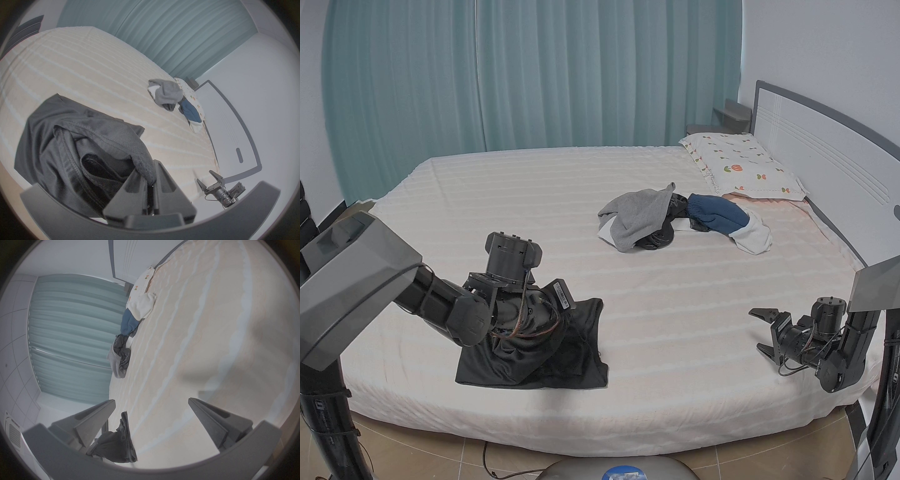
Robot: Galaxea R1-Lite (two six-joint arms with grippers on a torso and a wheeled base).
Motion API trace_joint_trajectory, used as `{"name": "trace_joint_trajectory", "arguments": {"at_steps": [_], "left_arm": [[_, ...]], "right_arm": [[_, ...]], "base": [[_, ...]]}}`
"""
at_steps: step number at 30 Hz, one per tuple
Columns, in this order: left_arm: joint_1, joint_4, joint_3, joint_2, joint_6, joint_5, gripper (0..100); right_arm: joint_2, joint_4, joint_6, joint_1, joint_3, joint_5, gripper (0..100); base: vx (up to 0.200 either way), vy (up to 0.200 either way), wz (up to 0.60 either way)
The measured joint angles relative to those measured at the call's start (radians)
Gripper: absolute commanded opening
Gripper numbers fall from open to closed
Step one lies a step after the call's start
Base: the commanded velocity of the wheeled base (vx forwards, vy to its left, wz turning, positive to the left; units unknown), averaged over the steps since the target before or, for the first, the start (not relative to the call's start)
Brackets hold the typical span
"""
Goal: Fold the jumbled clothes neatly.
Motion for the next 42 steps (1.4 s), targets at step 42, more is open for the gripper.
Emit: {"name": "trace_joint_trajectory", "arguments": {"at_steps": [42], "left_arm": [[0.367, -0.397, 0.407, -0.064, -0.269, -0.220, 100]], "right_arm": [[-0.003, -0.091, -0.002, 0.086, 0.100, -0.010, 100]], "base": [[0.000, 0.076, 0.00]]}}
